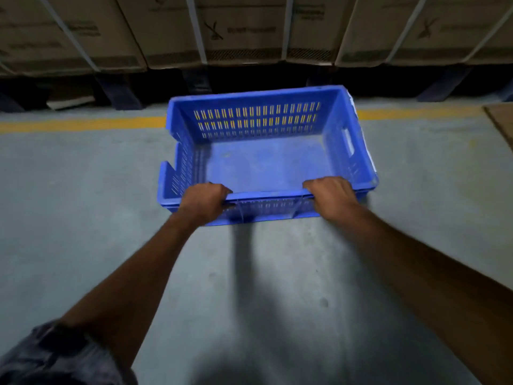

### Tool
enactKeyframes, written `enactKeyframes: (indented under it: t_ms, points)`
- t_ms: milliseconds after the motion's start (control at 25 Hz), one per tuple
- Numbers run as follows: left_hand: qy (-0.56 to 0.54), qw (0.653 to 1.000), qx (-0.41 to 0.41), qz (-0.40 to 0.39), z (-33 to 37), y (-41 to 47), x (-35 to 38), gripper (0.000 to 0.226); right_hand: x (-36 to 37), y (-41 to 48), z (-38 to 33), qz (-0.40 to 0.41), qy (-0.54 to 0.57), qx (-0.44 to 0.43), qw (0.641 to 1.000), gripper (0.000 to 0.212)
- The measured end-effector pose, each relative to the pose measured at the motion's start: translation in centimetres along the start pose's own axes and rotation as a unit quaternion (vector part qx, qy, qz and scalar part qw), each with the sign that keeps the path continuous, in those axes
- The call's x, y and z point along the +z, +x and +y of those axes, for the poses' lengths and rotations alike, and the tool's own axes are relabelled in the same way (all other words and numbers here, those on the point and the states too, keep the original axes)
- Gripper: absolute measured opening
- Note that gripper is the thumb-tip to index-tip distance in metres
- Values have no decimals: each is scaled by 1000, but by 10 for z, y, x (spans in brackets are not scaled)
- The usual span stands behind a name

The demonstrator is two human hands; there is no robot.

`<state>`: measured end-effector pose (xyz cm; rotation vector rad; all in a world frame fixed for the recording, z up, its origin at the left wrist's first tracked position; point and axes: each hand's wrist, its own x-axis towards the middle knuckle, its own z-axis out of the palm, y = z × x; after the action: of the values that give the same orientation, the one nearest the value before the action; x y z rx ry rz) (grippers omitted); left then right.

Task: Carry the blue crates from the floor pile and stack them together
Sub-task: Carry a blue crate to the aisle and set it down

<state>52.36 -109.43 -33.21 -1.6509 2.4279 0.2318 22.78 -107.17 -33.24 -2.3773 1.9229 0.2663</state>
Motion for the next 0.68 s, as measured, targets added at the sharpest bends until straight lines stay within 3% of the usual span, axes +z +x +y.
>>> enactKeyframes:
  t_ms: [240, 680]
  points:
    - [-5, 999, 16, 40, -20, 68, -1, 34, 4, 61, 26, 8, 29, 45, 999, 15]
    - [-3, 999, 22, 30, -25, 77, -1, 33, 2, 66, 21, 9, 9, 68, 998, 28]
